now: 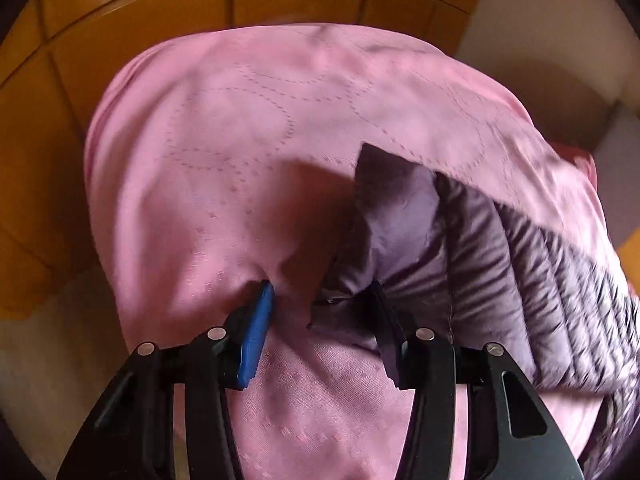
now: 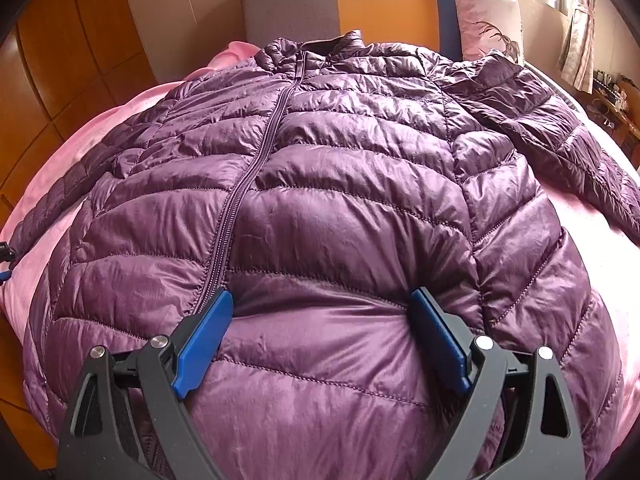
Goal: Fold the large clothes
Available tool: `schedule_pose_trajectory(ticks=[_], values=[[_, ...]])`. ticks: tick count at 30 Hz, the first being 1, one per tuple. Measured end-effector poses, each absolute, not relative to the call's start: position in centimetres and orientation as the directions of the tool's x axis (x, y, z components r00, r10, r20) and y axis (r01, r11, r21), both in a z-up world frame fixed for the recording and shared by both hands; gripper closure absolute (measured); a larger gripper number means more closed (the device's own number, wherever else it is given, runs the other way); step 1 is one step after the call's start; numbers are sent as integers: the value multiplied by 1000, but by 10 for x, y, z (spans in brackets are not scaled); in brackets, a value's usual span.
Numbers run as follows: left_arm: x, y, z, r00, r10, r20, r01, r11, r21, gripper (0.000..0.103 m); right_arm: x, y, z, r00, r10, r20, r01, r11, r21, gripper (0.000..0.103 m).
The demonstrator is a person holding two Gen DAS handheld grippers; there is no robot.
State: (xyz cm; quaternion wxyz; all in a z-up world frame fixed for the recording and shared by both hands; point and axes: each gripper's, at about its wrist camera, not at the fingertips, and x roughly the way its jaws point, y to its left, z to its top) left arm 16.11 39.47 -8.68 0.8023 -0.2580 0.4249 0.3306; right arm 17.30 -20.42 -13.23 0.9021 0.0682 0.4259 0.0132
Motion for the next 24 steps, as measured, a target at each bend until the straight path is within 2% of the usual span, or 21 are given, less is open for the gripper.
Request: schedule_pose_trajectory(ticks=[5,7,9,11,15,20,24], values=[[138,391,-72,424,320,-848,-799,573,-183,54,171,-204,-133,645,85,-759,28,990,135,13],[128,378,-59,475,317,-821,-776,591,-220,52,171,-205,-132,638,94,-764,22,990,140,13],[126,359,-46,533,313,-786,-734,633,-245,39,169,-209,-128,630,115,-768,10,988,155,13],[127,331,-34,607,283,-743,-660,700,-273,34,165,-218,-122,625,147,-767,6,981,193,13],[136,251,-15,721,108,-685,-432,842,-323,34,140,-282,-99,688,168,-706,117,934,337,13],[150,138,-12,746,-141,-651,-119,934,-338,34,99,-410,-96,735,25,-678,398,794,460,15],[159,54,-24,695,-285,-660,81,943,-323,34,60,-525,-111,736,-94,-671,604,538,588,28]])
